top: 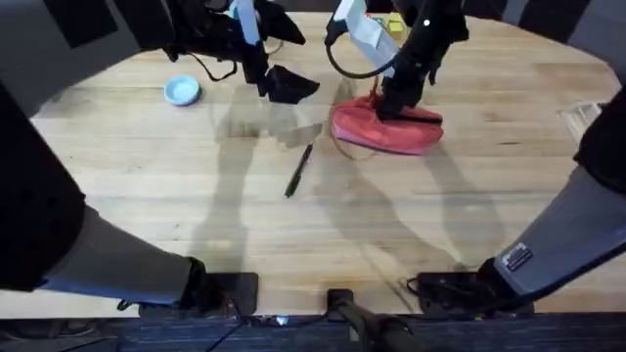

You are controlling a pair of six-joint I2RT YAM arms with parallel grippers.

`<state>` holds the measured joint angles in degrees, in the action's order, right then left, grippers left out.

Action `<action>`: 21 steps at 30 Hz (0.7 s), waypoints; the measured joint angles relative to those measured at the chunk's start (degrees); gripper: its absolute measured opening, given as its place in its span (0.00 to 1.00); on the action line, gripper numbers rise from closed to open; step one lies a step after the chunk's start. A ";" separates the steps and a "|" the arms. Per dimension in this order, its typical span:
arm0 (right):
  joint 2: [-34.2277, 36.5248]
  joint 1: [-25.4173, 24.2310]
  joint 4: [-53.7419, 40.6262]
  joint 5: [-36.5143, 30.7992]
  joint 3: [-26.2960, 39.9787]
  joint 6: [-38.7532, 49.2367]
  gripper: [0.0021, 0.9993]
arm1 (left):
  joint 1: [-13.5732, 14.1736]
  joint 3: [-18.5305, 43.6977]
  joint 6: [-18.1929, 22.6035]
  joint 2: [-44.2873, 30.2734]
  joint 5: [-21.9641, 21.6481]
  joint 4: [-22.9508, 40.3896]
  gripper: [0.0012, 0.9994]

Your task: Unzip the bag, pick up the pens from the table one at a time and place them inside, then zip the bag closed.

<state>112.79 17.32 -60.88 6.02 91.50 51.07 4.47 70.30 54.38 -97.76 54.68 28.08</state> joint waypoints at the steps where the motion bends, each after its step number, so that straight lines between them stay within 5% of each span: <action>1: 0.00 0.00 -0.02 0.00 0.00 0.00 0.03 | 0.00 0.00 -0.01 0.00 0.00 -0.02 0.99; 3: 0.00 0.00 -0.10 0.00 0.00 -0.02 0.10 | 0.00 0.00 0.00 0.00 0.00 -0.02 0.99; 4: 0.00 0.01 -0.17 -0.02 -0.02 0.03 0.21 | 0.00 0.00 0.01 0.00 0.00 -0.02 0.99; 9: 0.09 0.02 -0.68 0.11 -0.35 0.08 0.93 | 0.00 0.00 0.01 0.00 0.00 -0.04 0.99; 21: 0.22 0.02 -1.54 0.33 -0.42 0.39 1.00 | 0.00 0.00 -0.01 0.00 0.00 -0.20 0.99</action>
<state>113.01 17.34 -62.43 6.35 91.09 51.46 4.47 70.30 54.37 -97.76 54.68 27.88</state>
